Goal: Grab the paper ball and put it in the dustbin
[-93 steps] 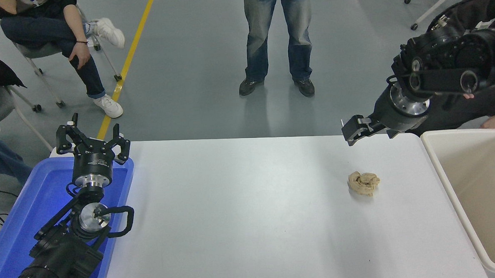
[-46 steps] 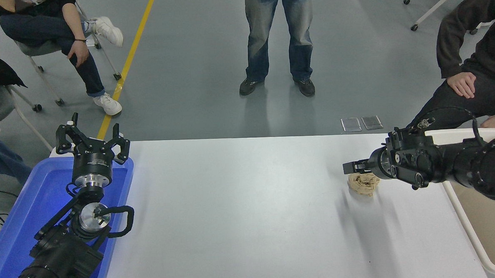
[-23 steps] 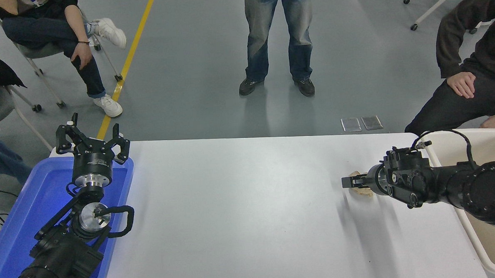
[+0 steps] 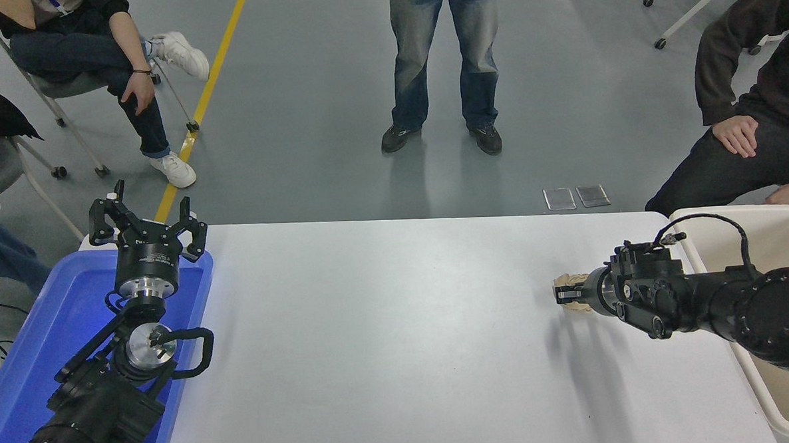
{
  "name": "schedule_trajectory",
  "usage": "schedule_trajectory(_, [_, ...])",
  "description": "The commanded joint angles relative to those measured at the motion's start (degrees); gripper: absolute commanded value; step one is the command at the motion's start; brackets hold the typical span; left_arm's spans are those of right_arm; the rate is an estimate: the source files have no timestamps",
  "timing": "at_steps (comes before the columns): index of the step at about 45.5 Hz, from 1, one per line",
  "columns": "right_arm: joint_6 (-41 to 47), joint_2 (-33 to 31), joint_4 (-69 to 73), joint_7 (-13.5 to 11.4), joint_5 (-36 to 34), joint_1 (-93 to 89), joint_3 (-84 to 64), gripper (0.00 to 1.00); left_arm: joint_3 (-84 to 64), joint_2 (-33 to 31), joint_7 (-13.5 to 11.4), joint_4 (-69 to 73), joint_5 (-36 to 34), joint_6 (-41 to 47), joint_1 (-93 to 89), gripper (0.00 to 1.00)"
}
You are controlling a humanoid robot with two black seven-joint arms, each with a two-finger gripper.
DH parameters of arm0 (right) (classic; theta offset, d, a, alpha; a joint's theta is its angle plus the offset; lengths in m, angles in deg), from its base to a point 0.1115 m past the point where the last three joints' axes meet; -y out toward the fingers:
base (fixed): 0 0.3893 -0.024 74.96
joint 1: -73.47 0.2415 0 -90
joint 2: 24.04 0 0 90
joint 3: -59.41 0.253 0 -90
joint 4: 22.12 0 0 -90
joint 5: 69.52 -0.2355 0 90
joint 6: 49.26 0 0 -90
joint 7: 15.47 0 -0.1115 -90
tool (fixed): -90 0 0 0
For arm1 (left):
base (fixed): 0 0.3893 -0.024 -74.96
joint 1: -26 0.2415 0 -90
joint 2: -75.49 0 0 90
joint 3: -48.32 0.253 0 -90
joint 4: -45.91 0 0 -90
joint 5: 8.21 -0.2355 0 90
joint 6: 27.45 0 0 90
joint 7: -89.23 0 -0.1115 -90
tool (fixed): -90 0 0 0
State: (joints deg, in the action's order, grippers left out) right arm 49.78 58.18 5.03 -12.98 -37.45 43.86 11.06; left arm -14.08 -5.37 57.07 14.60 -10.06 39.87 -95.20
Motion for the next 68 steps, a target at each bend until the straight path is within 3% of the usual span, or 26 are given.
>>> schedule_trajectory(1, [3.0,-4.5,7.0,0.5,0.7,8.0,-2.2,0.00,0.0,0.0,0.0,-0.1,0.0,0.0,0.0,0.99])
schedule_trajectory(11, [7.7,-14.0,23.5,1.0,0.7,27.6,-9.9,0.00,0.0,0.0,0.0,-0.1,0.0,0.0,0.0,0.99])
schedule_trajectory(20, [12.8,-18.6,39.1,1.3,0.9,48.7,-16.9,0.00,0.0,0.0,0.0,-0.1,-0.1,0.0,0.1,0.99])
schedule_trajectory(38, [25.5,-18.9,40.0,1.0,1.9,64.8,-19.7,0.00,0.0,0.0,0.0,-0.1,0.0,0.0,0.1,0.99])
schedule_trajectory(68, [27.1,-19.6,40.3,0.4,3.8,65.6,-19.2,0.00,0.0,0.0,0.0,0.0,0.0,0.0,0.1,0.99])
